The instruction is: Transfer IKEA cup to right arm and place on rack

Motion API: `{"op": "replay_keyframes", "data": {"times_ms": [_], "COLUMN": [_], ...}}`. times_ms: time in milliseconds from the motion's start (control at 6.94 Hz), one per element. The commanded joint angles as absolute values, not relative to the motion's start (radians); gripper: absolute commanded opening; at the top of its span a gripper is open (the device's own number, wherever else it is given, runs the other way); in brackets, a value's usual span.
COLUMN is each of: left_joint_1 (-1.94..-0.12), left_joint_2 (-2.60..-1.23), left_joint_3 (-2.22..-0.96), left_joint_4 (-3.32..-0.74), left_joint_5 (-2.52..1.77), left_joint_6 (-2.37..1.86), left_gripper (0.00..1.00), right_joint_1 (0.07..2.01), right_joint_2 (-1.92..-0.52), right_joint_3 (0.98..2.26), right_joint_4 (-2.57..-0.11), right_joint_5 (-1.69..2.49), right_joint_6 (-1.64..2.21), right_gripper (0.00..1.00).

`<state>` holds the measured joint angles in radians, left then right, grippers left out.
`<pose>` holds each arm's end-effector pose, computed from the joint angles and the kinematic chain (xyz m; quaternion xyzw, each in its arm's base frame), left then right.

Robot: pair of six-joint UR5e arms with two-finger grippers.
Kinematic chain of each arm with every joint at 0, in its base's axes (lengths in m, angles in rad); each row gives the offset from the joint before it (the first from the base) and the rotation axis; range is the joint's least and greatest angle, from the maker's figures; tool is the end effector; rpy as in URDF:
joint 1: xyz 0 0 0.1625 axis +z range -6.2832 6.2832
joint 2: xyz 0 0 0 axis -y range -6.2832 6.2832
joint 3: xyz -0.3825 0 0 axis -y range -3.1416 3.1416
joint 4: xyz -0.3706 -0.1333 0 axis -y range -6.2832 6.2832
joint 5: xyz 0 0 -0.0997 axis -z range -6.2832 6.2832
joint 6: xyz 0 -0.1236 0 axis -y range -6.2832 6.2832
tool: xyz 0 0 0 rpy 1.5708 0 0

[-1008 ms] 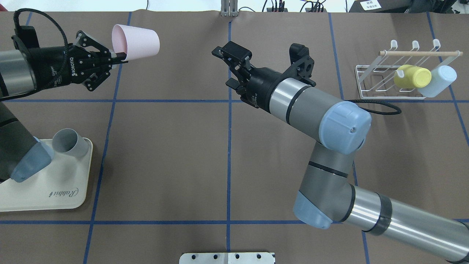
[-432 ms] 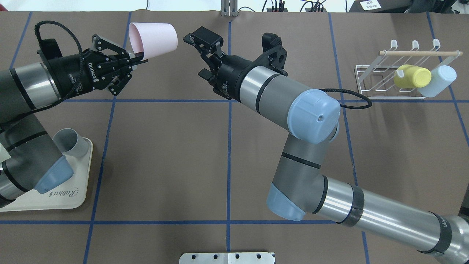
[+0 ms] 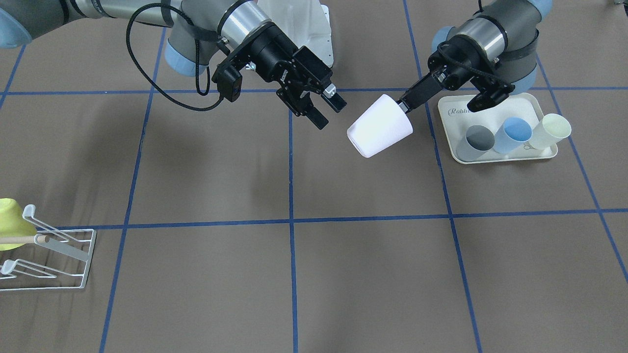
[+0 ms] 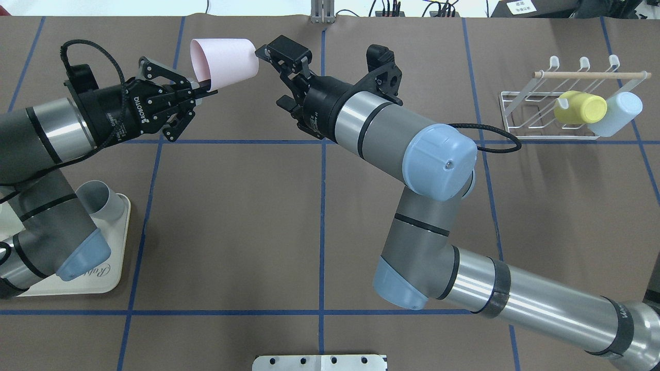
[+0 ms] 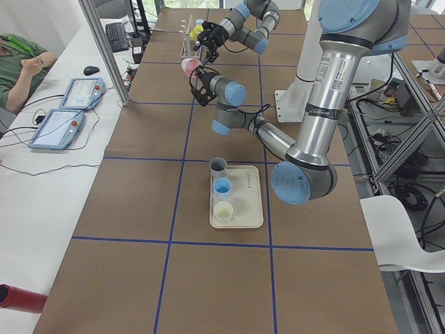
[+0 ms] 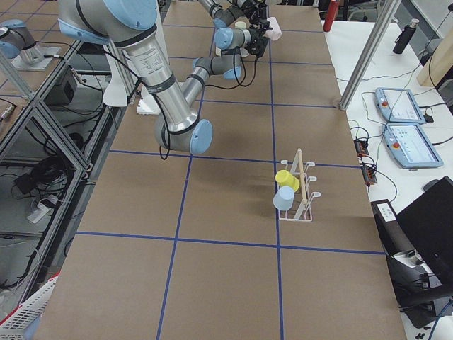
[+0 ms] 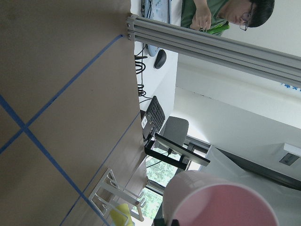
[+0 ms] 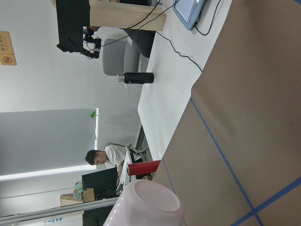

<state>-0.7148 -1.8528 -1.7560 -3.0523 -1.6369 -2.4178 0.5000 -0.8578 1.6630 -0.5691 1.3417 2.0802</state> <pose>0.3070 -0.4322 0.2248 -0.0731 0.8239 -0.3758 0.4180 -0.4498 -0.4296 0.0595 0.0671 -0.7806 0.3759 0.4948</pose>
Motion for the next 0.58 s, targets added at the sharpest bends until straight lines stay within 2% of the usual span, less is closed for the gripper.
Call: {"op": "replay_keyframes", "data": {"times_ms": [0,432], "left_joint_1": [-0.654,-0.612], "left_joint_2": [-1.858,-1.873], "left_joint_3": [-1.756,-1.756], "left_joint_4": [-3.082,-3.083], "left_joint_5": [-1.562,-1.511], "left_joint_6": [-2.421,-2.421], "left_gripper": [0.00,0.00], "right_joint_1": [0.500,0.500], "right_joint_2": [-0.857,-0.856], "right_joint_3": [1.661,1.661], "right_joint_4": [-0.569,-0.569], "right_joint_5": [1.341,1.341], "right_joint_6": [2.085,2.086], "right_gripper": [0.99,0.99]}}
